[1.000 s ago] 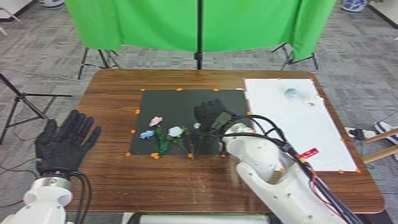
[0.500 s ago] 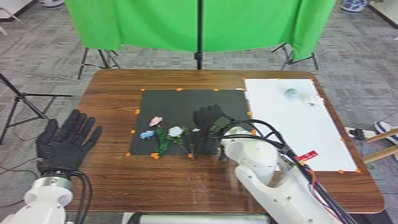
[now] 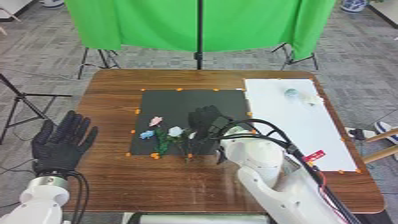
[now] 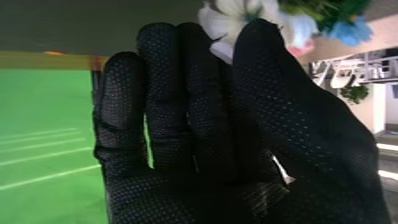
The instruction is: Arrange flowers
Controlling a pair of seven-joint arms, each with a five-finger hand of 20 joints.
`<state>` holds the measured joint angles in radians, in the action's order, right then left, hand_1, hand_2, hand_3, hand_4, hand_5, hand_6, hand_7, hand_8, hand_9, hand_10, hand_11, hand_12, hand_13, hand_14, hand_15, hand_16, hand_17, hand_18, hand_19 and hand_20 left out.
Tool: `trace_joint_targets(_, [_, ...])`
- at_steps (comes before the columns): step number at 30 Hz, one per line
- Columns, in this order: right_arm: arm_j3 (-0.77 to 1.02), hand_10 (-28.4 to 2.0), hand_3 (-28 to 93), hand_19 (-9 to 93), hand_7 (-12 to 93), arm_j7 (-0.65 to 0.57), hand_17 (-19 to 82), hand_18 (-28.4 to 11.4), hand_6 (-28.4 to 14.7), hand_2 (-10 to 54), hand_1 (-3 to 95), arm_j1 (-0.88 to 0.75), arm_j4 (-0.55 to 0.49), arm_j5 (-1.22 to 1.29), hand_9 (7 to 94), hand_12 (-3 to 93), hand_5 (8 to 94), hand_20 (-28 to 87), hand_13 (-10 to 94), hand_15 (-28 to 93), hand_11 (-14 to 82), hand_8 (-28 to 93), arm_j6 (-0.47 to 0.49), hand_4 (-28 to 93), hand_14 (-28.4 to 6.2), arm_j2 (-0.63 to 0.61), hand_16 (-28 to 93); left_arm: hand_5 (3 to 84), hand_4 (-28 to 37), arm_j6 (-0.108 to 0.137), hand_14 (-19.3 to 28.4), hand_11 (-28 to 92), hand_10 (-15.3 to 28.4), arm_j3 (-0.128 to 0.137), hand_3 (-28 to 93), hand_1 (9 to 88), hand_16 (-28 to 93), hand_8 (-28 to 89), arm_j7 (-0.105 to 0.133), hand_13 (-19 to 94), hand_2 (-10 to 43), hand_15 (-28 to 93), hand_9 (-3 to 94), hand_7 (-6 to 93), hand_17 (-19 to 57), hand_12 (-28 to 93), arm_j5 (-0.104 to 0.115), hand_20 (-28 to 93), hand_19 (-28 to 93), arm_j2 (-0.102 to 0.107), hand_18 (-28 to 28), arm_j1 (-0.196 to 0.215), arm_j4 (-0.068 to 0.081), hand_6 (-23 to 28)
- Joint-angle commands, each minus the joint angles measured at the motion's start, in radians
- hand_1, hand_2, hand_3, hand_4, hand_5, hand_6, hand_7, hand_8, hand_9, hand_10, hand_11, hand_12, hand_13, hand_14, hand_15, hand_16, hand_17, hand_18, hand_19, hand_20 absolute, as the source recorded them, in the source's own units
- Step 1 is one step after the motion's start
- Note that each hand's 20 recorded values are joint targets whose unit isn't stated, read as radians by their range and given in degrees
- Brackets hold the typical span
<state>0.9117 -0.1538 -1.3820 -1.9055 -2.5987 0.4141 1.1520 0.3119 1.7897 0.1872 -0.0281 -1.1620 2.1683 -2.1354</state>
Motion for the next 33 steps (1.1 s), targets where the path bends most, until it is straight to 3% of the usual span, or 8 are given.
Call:
trace_joint_targets(1, [-0.009,-14.1,69,78,21,0.016,29,-23.0,-2.2,-9.5,58.4,0.002,0.003,-0.027,71.4,28.8,64.5,32,63,40,16.6,-12,-0.026,-28,-9.4,-0.002,36,49.5,-28.3,0.014,15.6,27,15.3,-0.003,74,30.4,-5,-9,-0.001,32,12.6,45,42.8,18.2,-4.3,14,0.009,21,38,-0.001,15.6,0.008,0.003,9.1])
trace_joint_targets(13, [0.043,-14.5,71,78,21,-0.01,29,-23.2,-2.2,-9.5,56.1,0.004,-0.001,-0.009,70.5,25.9,64.0,32,62,42,19.3,-13,0.019,-28,-10.2,0.007,34,49.5,-28.3,0.01,15.5,27,15.2,-0.004,74,30.5,-5,-9,0.001,32,12.7,45,42.7,18.3,-4.3,14,0.014,21,38,-0.009,15.5,0.017,0.001,9.1])
trace_joint_targets(19, [0.159,-15.9,74,78,21,-0.16,29,-23.4,-2.4,-9.5,52.5,0.048,0.037,0.051,68.2,21.1,63.5,32,61,43,21.4,-12,-0.122,-28,-11.7,-0.015,31,49.5,-28.3,-0.002,15.6,27,15.2,-0.011,74,30.4,-5,-9,-0.008,32,12.9,44,42.7,18.1,-4.4,14,0.0,21,38,-0.013,15.5,0.004,0.004,9.0])
trace_joint_targets(23, [0.266,-18.8,78,76,19,-0.232,27,-23.3,-4.7,-9.5,48.3,0.073,0.101,0.007,57.5,18.4,57.8,30,52,45,17.3,-12,-0.151,-28,-15.8,-0.051,20,49.6,-28.3,-0.016,15.6,27,15.3,-0.016,74,30.3,-5,-9,-0.005,32,12.9,45,42.8,18.1,-4.4,14,-0.001,21,38,-0.008,15.5,0.005,0.005,9.1])
trace_joint_targets(26, [0.346,-21.6,80,74,17,-0.234,23,-23.7,-7.3,-9.5,46.2,0.072,0.153,-0.017,41.6,16.4,46.0,27,38,41,13.8,-11,-0.152,-28,-19.1,-0.07,16,49.5,-28.3,-0.016,15.6,27,15.3,-0.011,74,30.2,-5,-9,-0.003,32,12.9,45,42.8,18.0,-4.3,14,-0.001,21,38,-0.011,15.5,0.015,0.001,9.1])
trace_joint_targets(29, [0.399,-21.4,80,72,17,-0.278,21,-23.7,-7.4,-9.5,46.4,0.079,0.197,0.024,37.9,15.8,42.4,26,34,40,13.0,-11,-0.135,-28,-19.6,-0.078,14,49.4,-28.3,-0.017,15.6,27,15.2,-0.009,73,30.2,-5,-9,-0.001,32,13.0,45,42.7,17.9,-4.3,14,-0.002,21,38,-0.009,15.5,0.019,0.001,9.0])
trace_joint_targets(33, [0.447,-20.7,80,71,17,-0.248,20,-22.8,-6.8,-9.5,48.3,0.073,0.245,0.011,37.4,15.6,43.1,25,33,39,13.0,-11,-0.073,-28,-19.2,-0.073,14,49.4,-28.2,-0.012,15.6,27,15.2,-0.009,74,30.0,-5,-9,0.007,32,12.9,44,42.7,17.9,-4.3,14,0.004,21,38,-0.009,15.5,0.024,-0.002,9.0])
